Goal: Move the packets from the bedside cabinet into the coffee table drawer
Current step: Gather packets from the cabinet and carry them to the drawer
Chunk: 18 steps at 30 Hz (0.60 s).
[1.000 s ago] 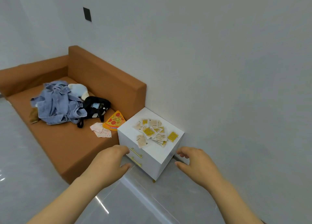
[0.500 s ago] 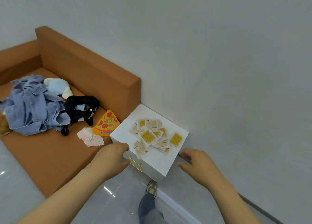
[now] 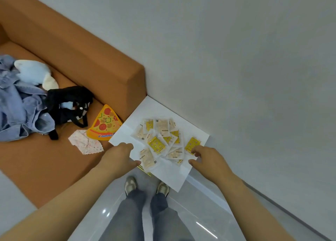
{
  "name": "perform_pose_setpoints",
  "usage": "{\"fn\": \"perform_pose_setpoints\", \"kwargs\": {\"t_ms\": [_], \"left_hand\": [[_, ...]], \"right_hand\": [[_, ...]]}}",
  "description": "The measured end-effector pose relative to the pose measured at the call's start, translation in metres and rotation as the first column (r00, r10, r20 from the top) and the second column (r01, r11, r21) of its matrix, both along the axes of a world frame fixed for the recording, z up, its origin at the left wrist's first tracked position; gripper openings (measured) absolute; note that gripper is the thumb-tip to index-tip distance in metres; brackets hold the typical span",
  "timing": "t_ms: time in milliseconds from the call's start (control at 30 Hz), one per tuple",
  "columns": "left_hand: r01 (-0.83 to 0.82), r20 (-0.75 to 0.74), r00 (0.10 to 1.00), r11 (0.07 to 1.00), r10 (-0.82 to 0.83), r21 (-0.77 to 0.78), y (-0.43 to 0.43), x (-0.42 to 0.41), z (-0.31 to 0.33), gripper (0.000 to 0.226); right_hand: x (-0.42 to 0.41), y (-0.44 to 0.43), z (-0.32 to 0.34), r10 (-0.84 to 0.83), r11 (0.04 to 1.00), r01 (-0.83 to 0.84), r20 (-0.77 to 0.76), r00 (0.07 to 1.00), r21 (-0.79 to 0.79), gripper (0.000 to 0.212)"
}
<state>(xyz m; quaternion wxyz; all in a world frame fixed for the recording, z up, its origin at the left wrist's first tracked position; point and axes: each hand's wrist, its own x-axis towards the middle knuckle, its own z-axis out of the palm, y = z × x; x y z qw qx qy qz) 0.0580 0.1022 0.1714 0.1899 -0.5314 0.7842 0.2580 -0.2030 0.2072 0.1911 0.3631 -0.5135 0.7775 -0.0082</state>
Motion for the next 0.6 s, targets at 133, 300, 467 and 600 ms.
{"fn": "perform_pose_setpoints", "kwargs": {"t_ms": [133,300,467,600], "left_hand": [[0.007,0.070,0.997,0.997,-0.012,0.075,-0.025,-0.004,-0.048,0.060],[0.011,0.124,0.992,0.978,-0.038,0.210,-0.042,-0.011,-0.109,0.068],[-0.034,0.149,0.989,0.959,-0.009,0.281,-0.053,-0.023,-0.163,0.071],[-0.090,0.155,0.987,0.954,0.047,0.285,-0.061,-0.035,-0.201,0.078]], "right_hand": [[-0.003,-0.019,-0.037,-0.005,0.997,0.006,-0.007,1.000,0.076,0.038],[-0.002,-0.039,-0.082,-0.060,0.987,0.061,-0.011,0.998,0.151,0.041],[-0.002,-0.063,-0.129,-0.126,0.971,0.126,-0.011,0.992,0.203,0.044],[-0.003,-0.083,-0.167,-0.173,0.960,0.170,-0.004,0.985,0.224,0.047]]}}
